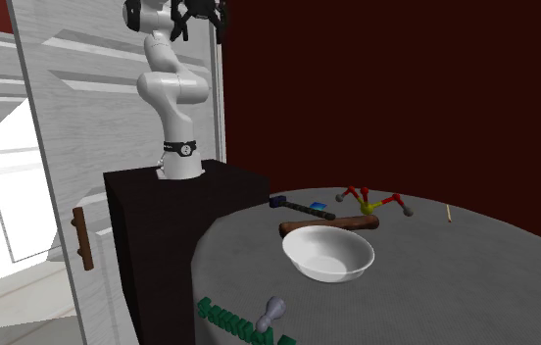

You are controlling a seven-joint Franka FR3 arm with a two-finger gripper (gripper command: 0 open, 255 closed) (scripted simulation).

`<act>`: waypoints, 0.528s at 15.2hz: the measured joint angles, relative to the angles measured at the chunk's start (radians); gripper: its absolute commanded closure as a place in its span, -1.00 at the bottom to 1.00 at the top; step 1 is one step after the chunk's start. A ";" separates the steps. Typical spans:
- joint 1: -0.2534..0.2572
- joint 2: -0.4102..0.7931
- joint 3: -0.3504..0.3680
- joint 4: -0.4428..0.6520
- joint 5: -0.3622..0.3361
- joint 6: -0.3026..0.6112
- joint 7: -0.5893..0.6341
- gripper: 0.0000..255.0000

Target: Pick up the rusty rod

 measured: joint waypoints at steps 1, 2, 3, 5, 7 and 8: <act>0.000 0.000 0.000 0.000 0.000 0.000 0.000 -1.00; 0.004 0.006 -0.002 -0.010 -0.003 0.016 -0.010 -1.00; 0.010 0.018 -0.001 -0.025 -0.005 0.044 -0.023 -1.00; 0.028 0.054 0.007 -0.056 -0.005 0.115 -0.046 -1.00; 0.043 0.097 0.004 -0.079 -0.014 0.184 -0.083 -1.00; 0.053 0.111 0.009 -0.094 -0.014 0.217 -0.095 -1.00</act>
